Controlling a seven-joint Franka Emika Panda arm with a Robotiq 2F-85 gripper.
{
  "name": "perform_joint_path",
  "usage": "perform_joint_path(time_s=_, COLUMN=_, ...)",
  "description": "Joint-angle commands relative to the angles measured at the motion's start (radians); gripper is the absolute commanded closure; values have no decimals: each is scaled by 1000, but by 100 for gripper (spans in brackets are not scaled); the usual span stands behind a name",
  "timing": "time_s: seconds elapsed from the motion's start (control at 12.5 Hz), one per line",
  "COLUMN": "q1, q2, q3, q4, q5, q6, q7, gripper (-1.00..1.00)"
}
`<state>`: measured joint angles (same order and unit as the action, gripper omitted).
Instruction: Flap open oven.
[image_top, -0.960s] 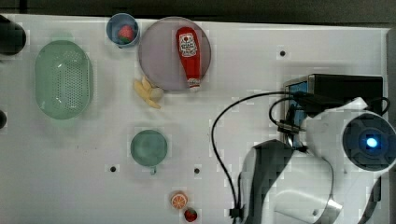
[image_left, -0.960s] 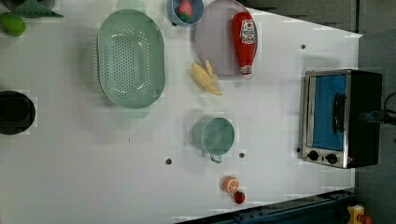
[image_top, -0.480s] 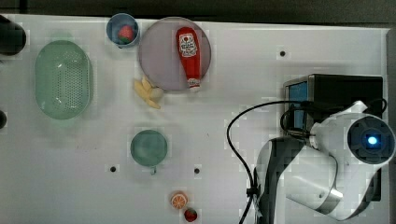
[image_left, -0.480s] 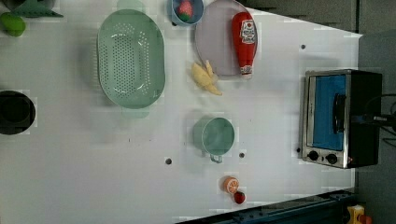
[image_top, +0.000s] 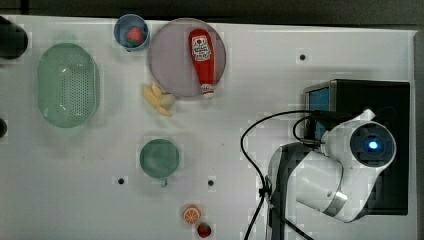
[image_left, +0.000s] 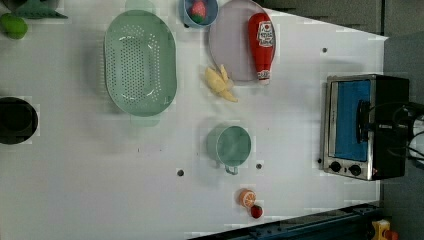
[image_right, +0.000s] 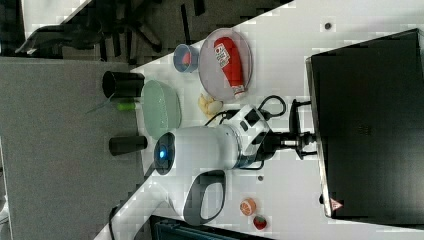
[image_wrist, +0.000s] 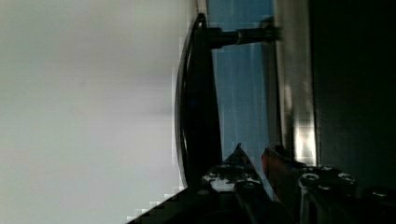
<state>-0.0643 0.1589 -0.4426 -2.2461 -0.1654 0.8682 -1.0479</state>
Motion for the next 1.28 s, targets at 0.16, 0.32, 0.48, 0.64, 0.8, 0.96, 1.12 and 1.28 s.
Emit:
perform_joint_path(time_s=0.16, q1=19, q2=5, q3=17, q4=-3, q5=2, q6=53, q7=-57, gripper=65)
perform_joint_path(time_s=0.32, q1=31, q2=6, q3=37, q4=-3, q5=-1, q6=45, q7=-26, gripper=65)
perform_joint_path(time_s=0.48, q1=45, q2=9, q3=61, q4=-12, q5=-26, q6=33, q7=35, gripper=65)
perform_joint_path(time_s=0.64, q1=63, q2=9, q3=87, q4=-19, q5=-111, q6=31, q7=102, gripper=65)
perform_joint_path(time_s=0.8, q1=80, q2=10, q3=113, q4=-29, q5=-213, q6=22, q7=222, gripper=65)
perform_joint_path(time_s=0.96, q1=96, q2=16, q3=143, q4=-40, q5=-309, q6=6, q7=372, gripper=65)
perform_joint_path(time_s=1.12, q1=111, q2=27, q3=175, q4=-49, q5=-420, q6=-24, q7=508, gripper=65)
perform_joint_path(time_s=1.28, q1=124, q2=45, q3=197, q4=-50, q5=-522, q6=-48, q7=606, gripper=65)
